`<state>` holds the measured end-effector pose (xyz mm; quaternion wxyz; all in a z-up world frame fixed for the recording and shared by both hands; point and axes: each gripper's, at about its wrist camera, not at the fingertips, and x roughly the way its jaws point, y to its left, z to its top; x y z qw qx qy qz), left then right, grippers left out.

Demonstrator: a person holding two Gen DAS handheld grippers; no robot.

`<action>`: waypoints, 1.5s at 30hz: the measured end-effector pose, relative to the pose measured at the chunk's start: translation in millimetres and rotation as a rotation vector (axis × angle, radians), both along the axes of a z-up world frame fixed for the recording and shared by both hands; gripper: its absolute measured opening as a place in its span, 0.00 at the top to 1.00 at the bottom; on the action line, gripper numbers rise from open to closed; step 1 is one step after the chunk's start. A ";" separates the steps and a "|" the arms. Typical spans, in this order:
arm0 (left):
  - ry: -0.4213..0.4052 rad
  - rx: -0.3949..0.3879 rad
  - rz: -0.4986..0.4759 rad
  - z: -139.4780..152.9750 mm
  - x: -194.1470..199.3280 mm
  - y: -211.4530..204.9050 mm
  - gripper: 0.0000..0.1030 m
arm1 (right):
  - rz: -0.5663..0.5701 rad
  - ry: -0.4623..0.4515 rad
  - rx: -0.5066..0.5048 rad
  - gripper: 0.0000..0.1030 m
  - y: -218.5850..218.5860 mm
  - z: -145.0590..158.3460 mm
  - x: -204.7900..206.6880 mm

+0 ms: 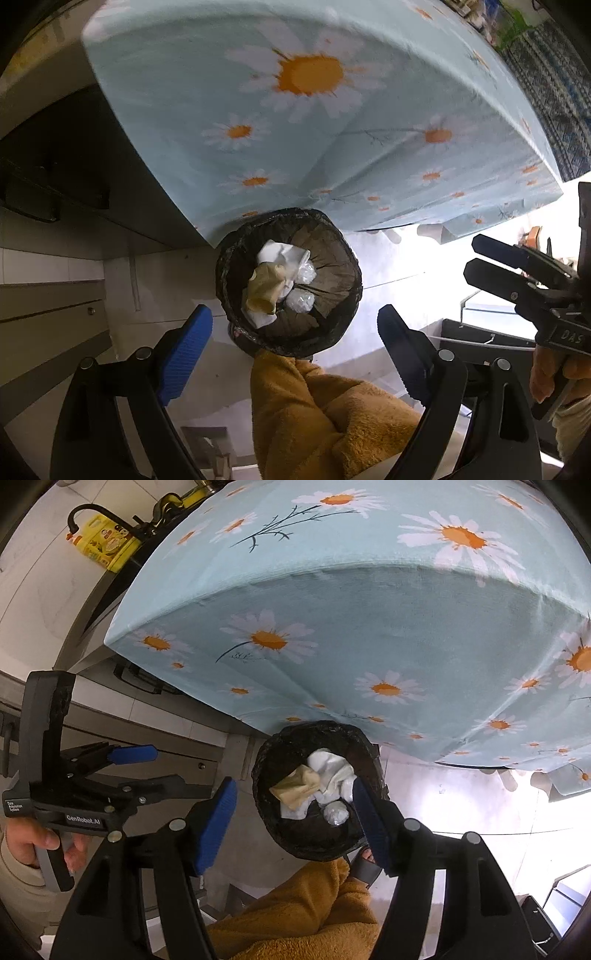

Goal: Collect trash
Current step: 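Open the left tool over the bin while the right tool opens, dropping both items, then raise both open tools from the bin back over the counter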

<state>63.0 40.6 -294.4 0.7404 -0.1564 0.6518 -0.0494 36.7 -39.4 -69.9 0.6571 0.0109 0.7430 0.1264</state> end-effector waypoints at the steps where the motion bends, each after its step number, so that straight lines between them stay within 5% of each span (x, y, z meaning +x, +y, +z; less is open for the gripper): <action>1: -0.002 0.001 0.002 2.6 -0.3 0.7 0.14 | 0.000 0.000 -0.001 0.37 -0.1 1.5 -0.1; 19: -0.125 0.054 0.011 79.9 -4.7 0.2 0.14 | -0.005 -0.108 0.025 0.37 -0.8 59.5 14.0; 45: -0.403 0.057 -0.051 186.3 30.1 22.5 0.14 | -0.024 -0.396 -0.027 0.30 22.4 149.4 62.5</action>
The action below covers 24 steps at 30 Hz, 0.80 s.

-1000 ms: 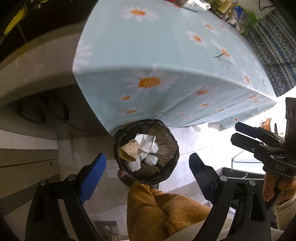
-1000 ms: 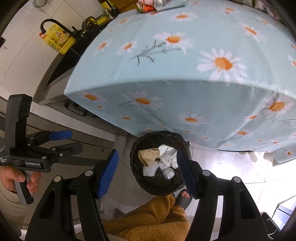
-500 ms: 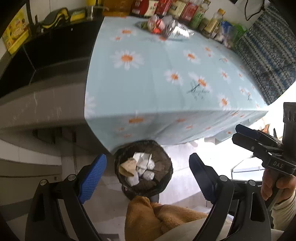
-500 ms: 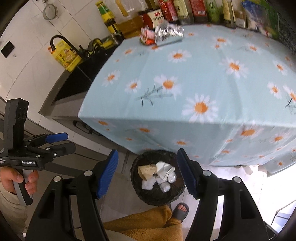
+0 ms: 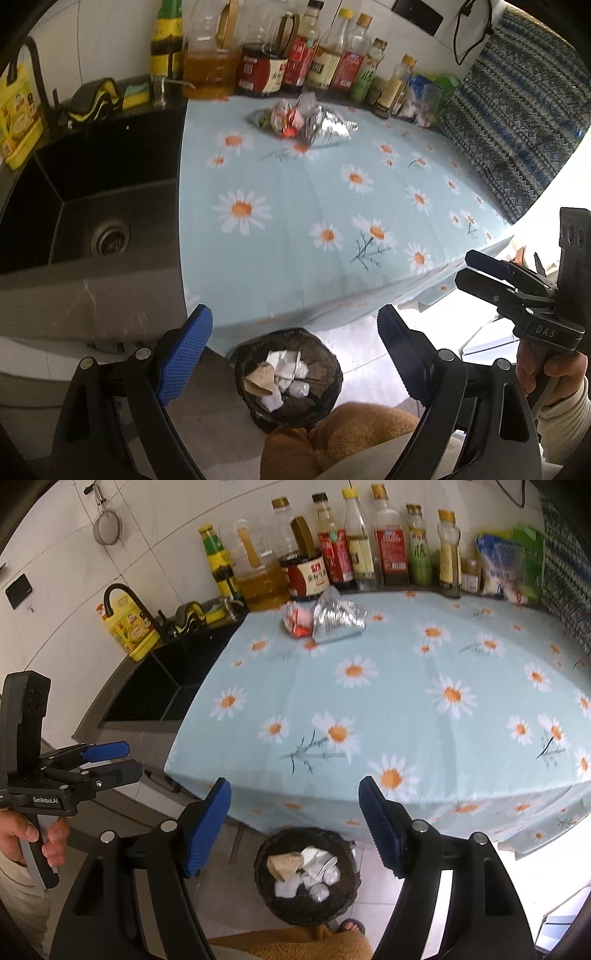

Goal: Collect trash
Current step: 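Raise both open tools from the bin back over the counter, then grasp the crumpled silver foil with the right tool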

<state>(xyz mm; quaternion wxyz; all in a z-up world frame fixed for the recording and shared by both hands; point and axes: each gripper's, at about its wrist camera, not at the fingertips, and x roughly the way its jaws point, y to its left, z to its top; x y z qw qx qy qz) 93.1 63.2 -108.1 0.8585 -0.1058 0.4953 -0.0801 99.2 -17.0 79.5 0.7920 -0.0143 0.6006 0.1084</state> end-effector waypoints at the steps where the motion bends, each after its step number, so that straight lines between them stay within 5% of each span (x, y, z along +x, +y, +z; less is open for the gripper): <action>1: -0.004 -0.002 -0.003 1.3 1.7 0.7 0.14 | -0.007 -0.010 -0.003 0.29 1.1 2.7 3.7; 16: -0.065 -0.005 0.048 21.0 34.2 19.8 0.14 | 0.082 -0.095 -0.031 0.14 9.0 21.5 64.0; 24: -0.057 0.005 0.155 22.6 65.7 18.3 0.14 | 0.217 -0.077 0.017 0.14 -5.9 -0.9 130.9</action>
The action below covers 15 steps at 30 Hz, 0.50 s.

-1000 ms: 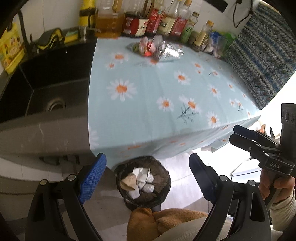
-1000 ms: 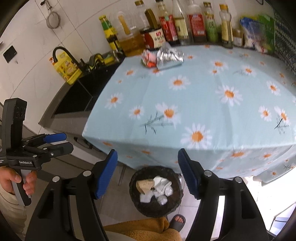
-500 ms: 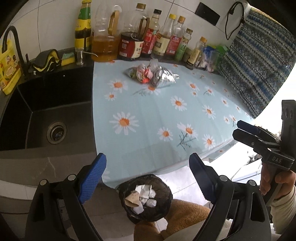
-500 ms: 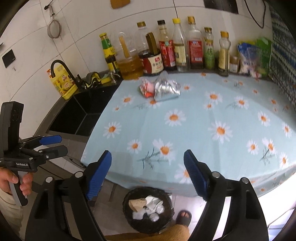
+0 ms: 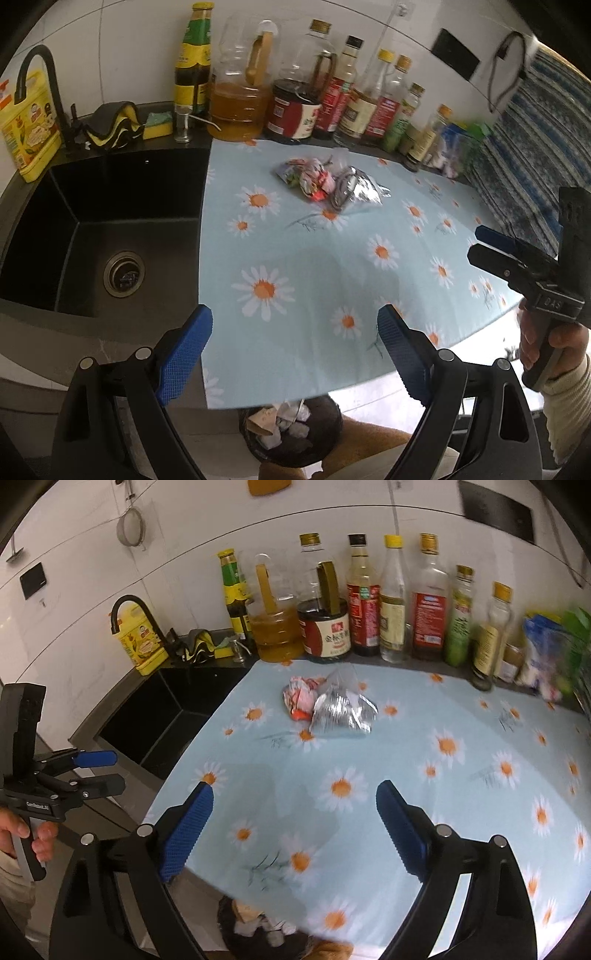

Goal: Collect trash
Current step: 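Grasp the crumpled silver foil with the right tool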

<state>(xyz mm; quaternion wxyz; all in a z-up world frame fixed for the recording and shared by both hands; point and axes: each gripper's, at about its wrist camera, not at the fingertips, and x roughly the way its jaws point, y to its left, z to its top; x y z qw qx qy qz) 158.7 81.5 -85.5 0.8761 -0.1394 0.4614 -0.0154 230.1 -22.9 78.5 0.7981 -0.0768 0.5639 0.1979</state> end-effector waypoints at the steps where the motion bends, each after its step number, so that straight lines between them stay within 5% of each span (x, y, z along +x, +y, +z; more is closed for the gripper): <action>1: 0.001 0.005 0.013 0.4 5.3 -1.4 0.14 | 0.025 0.007 0.008 0.14 -3.7 -4.7 11.1; 15: 0.048 -0.004 0.219 -5.1 57.9 -22.4 0.14 | 0.360 0.116 0.058 0.14 -26.5 -73.1 126.3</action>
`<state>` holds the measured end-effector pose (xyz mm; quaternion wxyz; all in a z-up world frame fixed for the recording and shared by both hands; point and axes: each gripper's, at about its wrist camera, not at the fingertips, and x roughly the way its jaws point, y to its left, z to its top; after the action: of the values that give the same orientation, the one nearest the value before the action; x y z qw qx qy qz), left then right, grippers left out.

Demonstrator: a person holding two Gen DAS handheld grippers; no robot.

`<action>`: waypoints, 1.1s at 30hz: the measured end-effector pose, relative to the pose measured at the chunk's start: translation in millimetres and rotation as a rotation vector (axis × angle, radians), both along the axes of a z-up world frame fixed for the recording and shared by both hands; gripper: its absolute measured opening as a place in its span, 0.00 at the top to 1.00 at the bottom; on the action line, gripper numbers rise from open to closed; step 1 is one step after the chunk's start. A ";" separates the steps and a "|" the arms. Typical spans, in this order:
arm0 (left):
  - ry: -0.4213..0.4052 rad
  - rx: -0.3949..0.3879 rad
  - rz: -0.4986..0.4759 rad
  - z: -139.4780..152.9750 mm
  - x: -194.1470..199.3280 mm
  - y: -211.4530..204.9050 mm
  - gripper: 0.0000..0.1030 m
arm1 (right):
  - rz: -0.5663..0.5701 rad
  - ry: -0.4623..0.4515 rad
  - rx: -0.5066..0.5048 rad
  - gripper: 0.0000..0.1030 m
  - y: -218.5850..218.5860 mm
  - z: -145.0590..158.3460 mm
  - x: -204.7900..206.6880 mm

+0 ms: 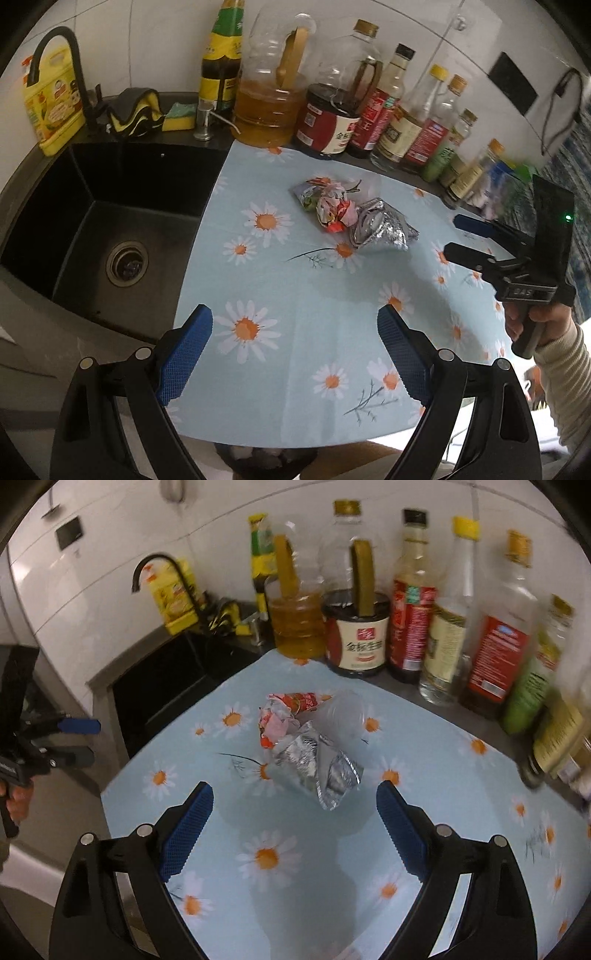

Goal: Collect trash
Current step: 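Grasp the crumpled silver foil with the right tool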

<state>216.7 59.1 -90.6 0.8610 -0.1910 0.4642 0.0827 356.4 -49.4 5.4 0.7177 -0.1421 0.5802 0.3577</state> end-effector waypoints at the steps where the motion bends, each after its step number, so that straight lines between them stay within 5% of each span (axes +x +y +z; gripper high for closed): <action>1: 0.004 -0.001 0.012 -0.7 1.6 -1.2 0.14 | 0.014 0.010 0.001 0.14 0.3 -5.5 4.0; 21: 0.065 0.008 0.187 -14.8 12.1 -13.0 0.14 | 0.273 0.154 0.004 0.15 21.5 -85.8 44.1; 25: 0.067 0.013 0.192 -15.0 14.4 -12.5 0.14 | 0.283 0.168 0.006 0.30 22.3 -92.1 42.9; 33: 0.071 0.017 0.182 -13.7 20.6 -12.1 0.14 | 0.280 0.168 0.020 0.44 18.9 -88.3 36.5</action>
<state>237.3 47.0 -104.3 0.8346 -0.2221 0.4742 0.1710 392.9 -30.6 -82.8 0.6112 -0.1840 0.6091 0.4707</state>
